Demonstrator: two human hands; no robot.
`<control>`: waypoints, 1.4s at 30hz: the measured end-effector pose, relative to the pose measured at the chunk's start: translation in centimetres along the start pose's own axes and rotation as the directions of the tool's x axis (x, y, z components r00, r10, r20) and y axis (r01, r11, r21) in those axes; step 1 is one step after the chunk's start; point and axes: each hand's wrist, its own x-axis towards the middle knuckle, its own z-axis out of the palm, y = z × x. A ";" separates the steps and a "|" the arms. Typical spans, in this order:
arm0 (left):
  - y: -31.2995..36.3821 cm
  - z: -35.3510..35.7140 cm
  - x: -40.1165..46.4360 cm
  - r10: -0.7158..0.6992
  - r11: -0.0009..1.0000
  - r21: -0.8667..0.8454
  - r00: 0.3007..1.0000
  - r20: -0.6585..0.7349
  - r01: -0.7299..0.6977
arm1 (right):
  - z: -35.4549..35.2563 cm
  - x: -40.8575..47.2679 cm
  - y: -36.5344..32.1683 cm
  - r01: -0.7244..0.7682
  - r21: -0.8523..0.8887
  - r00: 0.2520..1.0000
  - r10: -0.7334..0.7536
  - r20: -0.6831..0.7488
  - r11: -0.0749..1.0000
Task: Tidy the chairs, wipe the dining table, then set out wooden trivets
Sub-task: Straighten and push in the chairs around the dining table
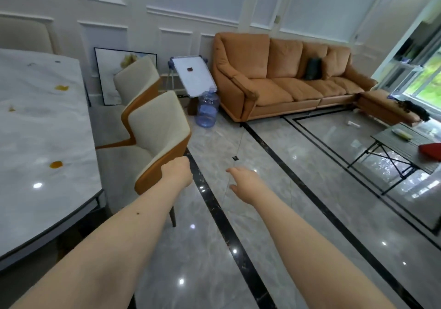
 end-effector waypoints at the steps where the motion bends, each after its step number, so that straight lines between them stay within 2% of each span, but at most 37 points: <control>1: 0.7 -0.4 1.7 -0.003 1.000 0.005 1.000 -0.018 0.004 | -0.6 1.6 0.9 0.009 0.007 1.000 -0.009 -0.015 1.000; 7: 3.8 -1.3 10.0 -0.053 0.999 0.003 0.995 -0.083 0.054 | -2.7 10.9 4.7 0.076 0.079 0.997 -0.073 -0.033 0.994; 10: 4.8 -0.9 14.1 -0.109 0.994 -0.019 0.988 -0.112 0.108 | -3.0 16.2 6.2 0.151 0.067 0.988 -0.151 -0.012 0.986; 14: 5.4 -0.6 20.1 -0.254 0.967 -0.057 0.955 -0.153 0.248 | -4.1 23.7 8.2 0.277 0.034 0.961 -0.276 -0.017 0.960; 19: 6.1 -0.5 26.3 -0.454 0.891 -0.098 0.878 -0.151 0.444 | -6.7 33.0 9.9 0.453 -0.028 0.892 -0.452 0.016 0.891; 24: 6.2 -0.4 29.8 -0.592 0.803 -0.186 0.794 -0.140 0.566 | -8.0 40.8 8.8 0.618 -0.072 0.786 -0.614 0.079 0.783; 28: 4.7 -0.5 32.4 -0.696 0.683 -0.364 0.716 -0.059 0.634 | -7.3 45.6 5.8 0.717 -0.086 0.696 -0.707 0.121 0.691; 31: 2.6 -0.3 34.4 -0.729 0.644 -0.309 0.684 0.031 0.700 | -6.3 49.0 2.8 0.787 -0.097 0.617 -0.774 0.139 0.609; 36: 0.2 -0.1 36.9 -0.716 0.591 -0.240 0.638 0.283 0.770 | -5.1 53.2 -1.0 0.879 -0.159 0.475 -0.861 0.183 0.451; 38: -0.1 -0.2 37.7 -0.707 0.606 -0.202 0.637 0.307 0.770 | -4.8 54.5 -1.7 0.905 -0.198 0.417 -0.882 0.221 0.378; 41: 0.1 0.1 38.4 -0.719 0.574 -0.203 0.607 0.338 0.793 | -4.6 56.0 -2.3 0.929 -0.241 0.350 -0.883 0.314 0.282; 42: 0.0 0.1 38.6 -0.733 0.541 -0.205 0.576 0.363 0.816 | -4.6 56.7 -2.9 0.935 -0.268 0.317 -0.883 0.347 0.231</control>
